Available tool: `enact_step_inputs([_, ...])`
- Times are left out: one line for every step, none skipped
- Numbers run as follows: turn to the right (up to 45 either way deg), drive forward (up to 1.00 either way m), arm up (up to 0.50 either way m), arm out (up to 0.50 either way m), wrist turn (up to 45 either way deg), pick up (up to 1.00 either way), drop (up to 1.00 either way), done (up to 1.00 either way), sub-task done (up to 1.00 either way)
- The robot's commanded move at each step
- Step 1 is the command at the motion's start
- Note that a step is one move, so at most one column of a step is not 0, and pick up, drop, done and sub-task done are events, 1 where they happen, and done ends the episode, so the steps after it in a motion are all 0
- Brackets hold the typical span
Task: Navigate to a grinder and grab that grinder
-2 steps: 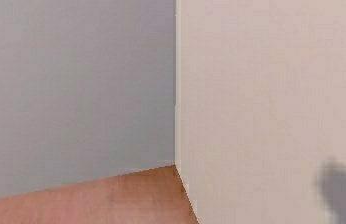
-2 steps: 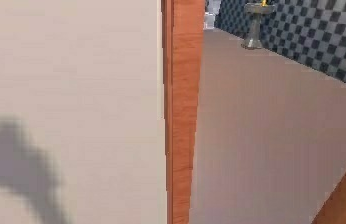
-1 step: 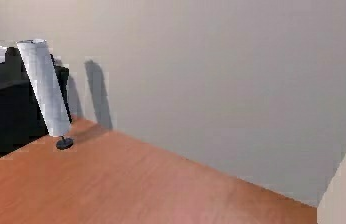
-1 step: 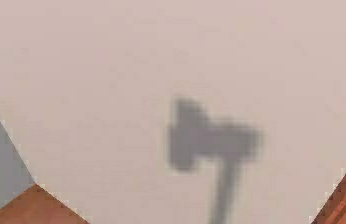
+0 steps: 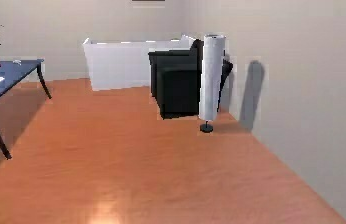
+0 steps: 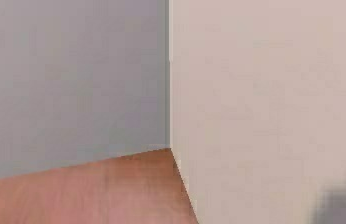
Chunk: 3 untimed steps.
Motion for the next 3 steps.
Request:
enact_step_inputs([-45.0,0.00,0.00,0.00,0.0,0.00,0.00,0.00,0.00])
enact_step_inputs([-39.0,0.00,0.00,0.00,0.0,0.00,0.00,0.00,0.00])
enact_step_inputs([-3.0,0.00,0.00,0.00,0.0,0.00,0.00,0.00,0.00])
